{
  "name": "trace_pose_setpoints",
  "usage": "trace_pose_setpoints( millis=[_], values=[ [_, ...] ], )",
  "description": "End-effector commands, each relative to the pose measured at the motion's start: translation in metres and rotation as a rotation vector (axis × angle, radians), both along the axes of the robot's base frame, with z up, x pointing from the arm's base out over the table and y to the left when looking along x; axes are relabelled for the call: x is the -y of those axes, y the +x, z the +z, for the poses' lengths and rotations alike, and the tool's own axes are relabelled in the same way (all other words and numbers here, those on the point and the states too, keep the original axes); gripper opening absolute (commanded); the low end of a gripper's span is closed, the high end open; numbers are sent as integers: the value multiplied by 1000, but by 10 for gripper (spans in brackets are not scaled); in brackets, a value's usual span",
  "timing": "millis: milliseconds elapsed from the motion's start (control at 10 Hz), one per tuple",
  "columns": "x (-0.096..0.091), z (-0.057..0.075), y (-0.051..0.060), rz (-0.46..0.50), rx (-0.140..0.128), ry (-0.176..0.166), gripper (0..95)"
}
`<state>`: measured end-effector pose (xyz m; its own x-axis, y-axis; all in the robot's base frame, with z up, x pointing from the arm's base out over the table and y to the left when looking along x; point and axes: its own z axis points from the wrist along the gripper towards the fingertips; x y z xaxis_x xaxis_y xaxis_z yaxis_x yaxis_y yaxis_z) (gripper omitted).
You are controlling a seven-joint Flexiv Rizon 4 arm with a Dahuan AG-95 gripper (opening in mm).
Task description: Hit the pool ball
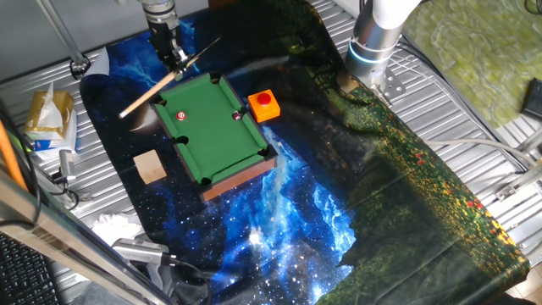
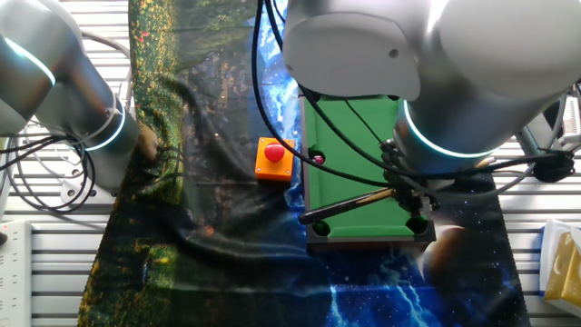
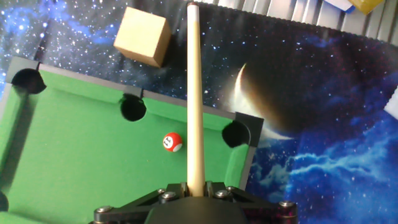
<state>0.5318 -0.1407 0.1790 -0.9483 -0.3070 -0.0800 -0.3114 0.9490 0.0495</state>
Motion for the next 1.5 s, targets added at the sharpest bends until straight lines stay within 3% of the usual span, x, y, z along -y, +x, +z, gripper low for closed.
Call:
trace_pose_setpoints(
  millis=[100,400,800,1400,1500],
  values=[
    [-9,-2,-2,-40,11,14,0],
    [-51,-12,-5,-132,35,35,0],
    [-87,-21,-5,-191,29,28,0],
    [-90,-51,-8,-180,49,29,0],
    [-89,-63,-11,-174,69,33,0]
  ],
)
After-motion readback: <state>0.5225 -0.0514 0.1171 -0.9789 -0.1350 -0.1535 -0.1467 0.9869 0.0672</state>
